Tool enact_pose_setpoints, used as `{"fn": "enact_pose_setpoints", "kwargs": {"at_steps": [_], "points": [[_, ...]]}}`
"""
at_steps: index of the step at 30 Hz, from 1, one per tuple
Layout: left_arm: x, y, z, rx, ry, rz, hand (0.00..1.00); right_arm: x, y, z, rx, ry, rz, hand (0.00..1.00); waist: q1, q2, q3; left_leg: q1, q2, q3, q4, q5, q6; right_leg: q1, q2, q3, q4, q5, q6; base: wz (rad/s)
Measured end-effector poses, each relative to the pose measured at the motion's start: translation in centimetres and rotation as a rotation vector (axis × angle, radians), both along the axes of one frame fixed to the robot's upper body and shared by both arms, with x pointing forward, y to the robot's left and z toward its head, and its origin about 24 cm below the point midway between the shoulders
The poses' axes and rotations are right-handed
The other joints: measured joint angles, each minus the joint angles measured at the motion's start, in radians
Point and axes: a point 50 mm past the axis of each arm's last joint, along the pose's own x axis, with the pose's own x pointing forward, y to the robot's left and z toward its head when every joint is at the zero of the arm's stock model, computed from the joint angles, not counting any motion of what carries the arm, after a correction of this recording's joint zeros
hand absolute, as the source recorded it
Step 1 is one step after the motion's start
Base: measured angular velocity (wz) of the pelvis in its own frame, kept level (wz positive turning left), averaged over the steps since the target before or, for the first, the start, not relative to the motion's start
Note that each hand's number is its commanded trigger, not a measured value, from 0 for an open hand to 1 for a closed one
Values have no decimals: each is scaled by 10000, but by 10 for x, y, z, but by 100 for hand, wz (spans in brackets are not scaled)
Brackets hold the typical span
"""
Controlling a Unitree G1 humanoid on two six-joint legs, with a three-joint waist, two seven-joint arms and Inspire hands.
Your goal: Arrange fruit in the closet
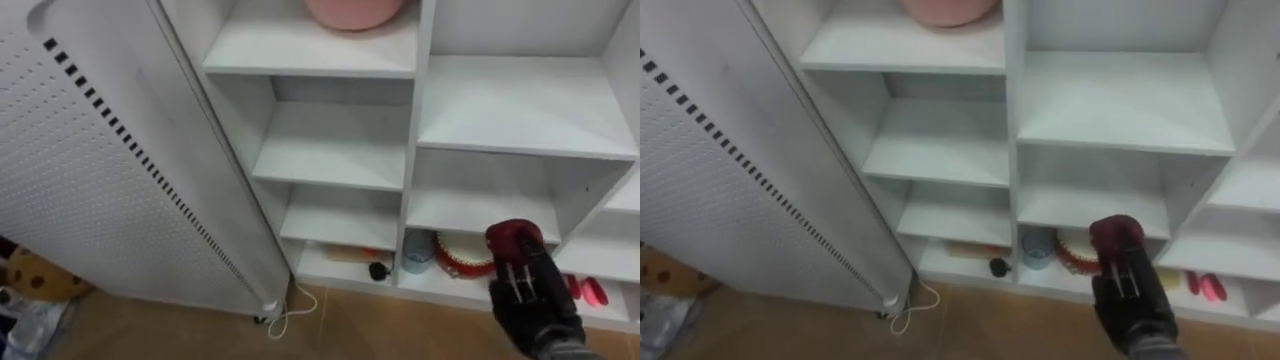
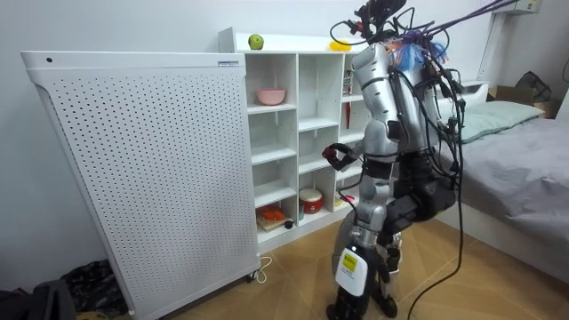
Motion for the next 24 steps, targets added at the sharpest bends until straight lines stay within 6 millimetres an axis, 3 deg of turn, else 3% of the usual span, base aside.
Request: {"fn": "enact_pose_setpoints", "kwargs": {"at_steps": [5,11,14,20,21,22,24], "points": [[2,7,2,-125,-303,602,0,12,-5,24,-177,-466,-101,100,81,2,-6,-1001,-33,-185,856,-187,-4,-813,-189,-175,736,-234,-78,11],[1,21,6,230,-373,654,0,29,-15,71,-578,-1313,-334,100,188,2,-14,-2195,-59,-159,2113,-557,67,-1910,-469,-176,1949,-612,-145,7],[2,22,7,349,-491,647,0,30,-21,80,-665,-1339,-623,100,317,4,-17,-2327,-47,-168,2491,-751,82,-2001,-471,-143,2231,-747,-125,-3],[5,25,9,503,-710,618,0,34,-23,99,-656,-1393,-868,100,352,-9,-29,-2404,-28,-185,2672,-820,109,-2022,-487,-155,2347,-797,-97,1],[6,26,10,611,-810,604,0,35,-24,103,-685,-1440,-919,66,348,-22,-37,-2404,-29,-183,2682,-821,114,-2022,-483,-154,2375,-806,-82,7],[7,28,12,739,-906,594,0,35,-25,107,-704,-1452,-991,0,347,-35,-45,-2398,-33,-167,2700,-822,117,-2021,-487,-139,2417,-817,-66,7],[7,32,13,976,-970,588,0,35,-24,112,-727,-1482,-996,0,345,-37,-47,-2399,-35,-134,2758,-838,140,-2011,-464,-136,2438,-823,-60,0]]}}
